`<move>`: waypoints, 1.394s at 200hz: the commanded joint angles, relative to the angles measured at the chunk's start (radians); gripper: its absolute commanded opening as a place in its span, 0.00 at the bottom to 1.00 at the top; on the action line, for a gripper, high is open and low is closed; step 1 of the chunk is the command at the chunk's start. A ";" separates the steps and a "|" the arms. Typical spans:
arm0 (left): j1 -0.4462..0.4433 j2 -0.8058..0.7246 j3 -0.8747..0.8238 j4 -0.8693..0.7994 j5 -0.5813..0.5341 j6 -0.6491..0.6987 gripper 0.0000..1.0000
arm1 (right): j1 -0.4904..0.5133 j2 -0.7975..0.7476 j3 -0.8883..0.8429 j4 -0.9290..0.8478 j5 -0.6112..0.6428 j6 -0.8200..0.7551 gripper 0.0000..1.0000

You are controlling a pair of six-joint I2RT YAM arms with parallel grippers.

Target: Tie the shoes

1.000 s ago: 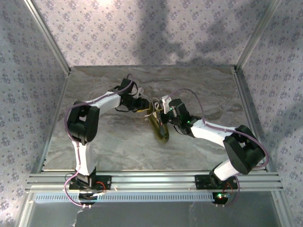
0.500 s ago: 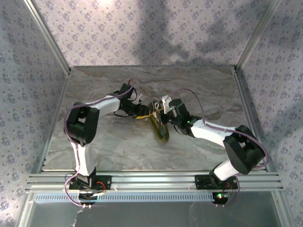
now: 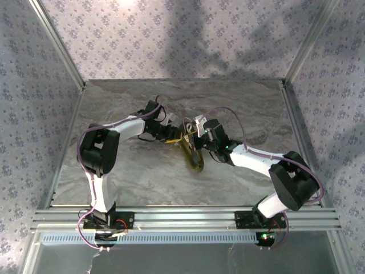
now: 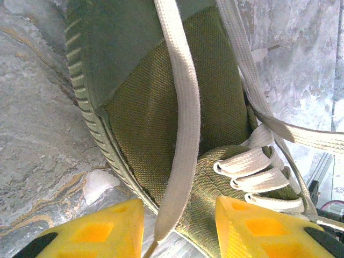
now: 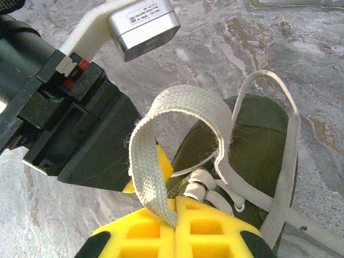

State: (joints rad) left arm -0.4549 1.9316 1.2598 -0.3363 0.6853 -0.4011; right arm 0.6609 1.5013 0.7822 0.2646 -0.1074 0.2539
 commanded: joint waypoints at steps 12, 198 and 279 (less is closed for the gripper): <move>-0.012 0.011 0.005 0.017 0.029 0.005 0.39 | -0.001 -0.006 0.011 -0.014 0.020 -0.007 0.00; -0.016 0.049 0.010 0.016 0.016 0.007 0.00 | 0.005 -0.010 0.009 -0.015 0.030 -0.005 0.00; -0.011 -0.045 -0.037 0.010 -0.076 0.047 0.16 | 0.008 -0.010 0.014 -0.021 0.035 -0.008 0.00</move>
State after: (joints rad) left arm -0.4660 1.9522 1.2491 -0.3328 0.6552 -0.3855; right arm 0.6621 1.5017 0.7822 0.2581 -0.0917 0.2539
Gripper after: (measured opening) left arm 0.069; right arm 0.052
